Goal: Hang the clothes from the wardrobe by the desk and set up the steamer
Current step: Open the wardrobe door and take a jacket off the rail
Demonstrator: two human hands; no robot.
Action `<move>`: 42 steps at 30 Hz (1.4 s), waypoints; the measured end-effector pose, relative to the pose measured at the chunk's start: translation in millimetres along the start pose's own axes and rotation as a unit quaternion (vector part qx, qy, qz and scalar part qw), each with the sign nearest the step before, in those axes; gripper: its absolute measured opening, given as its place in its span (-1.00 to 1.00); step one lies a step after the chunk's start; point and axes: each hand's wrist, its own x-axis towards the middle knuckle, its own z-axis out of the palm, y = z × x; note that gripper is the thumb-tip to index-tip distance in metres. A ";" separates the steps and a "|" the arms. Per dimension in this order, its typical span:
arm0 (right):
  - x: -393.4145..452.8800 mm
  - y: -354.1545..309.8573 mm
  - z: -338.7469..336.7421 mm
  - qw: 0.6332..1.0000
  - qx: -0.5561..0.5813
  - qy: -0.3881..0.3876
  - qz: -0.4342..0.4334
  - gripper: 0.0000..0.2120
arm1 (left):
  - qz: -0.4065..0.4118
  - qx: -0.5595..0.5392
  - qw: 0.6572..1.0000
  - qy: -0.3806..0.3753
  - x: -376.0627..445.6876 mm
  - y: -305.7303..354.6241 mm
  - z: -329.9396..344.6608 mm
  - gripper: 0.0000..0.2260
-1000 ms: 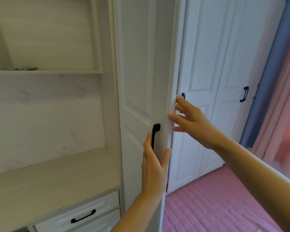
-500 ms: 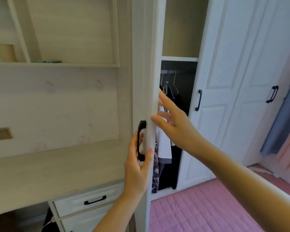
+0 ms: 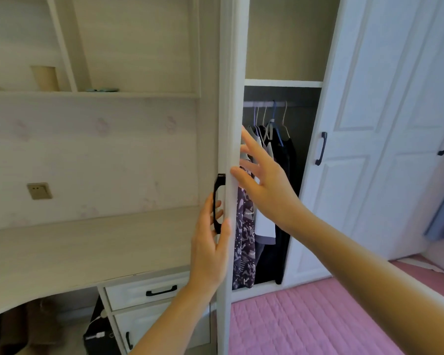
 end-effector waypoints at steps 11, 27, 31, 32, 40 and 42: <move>-20.5 17.1 -26.7 0.998 -0.048 -0.048 -0.004 -0.46 | 0.074 0.129 0.981 0.127 -5.9 5.6 13.2 -0.62; -41.5 119.6 -107.4 0.967 -0.221 -0.071 0.109 -0.59 | 0.299 0.245 0.916 0.106 7.8 19.9 100.9 -0.74; -32.0 139.2 -119.1 0.958 -0.247 -0.076 0.123 -0.63 | 0.264 0.263 0.924 0.085 26.4 0.9 127.4 -0.73; -27.8 143.4 -121.4 0.956 -0.255 -0.078 0.124 -0.66 | 0.261 0.276 0.922 0.079 34.5 -6.2 133.6 -0.74; 38.1 187.0 -122.7 0.937 -0.326 -0.086 0.094 -0.62 | 0.193 0.346 0.916 0.054 133.6 -55.8 178.3 -0.75; 59.9 199.6 -121.0 0.933 -0.338 -0.090 0.089 -0.63 | 0.192 0.369 0.908 0.051 160.4 -66.6 187.0 -0.75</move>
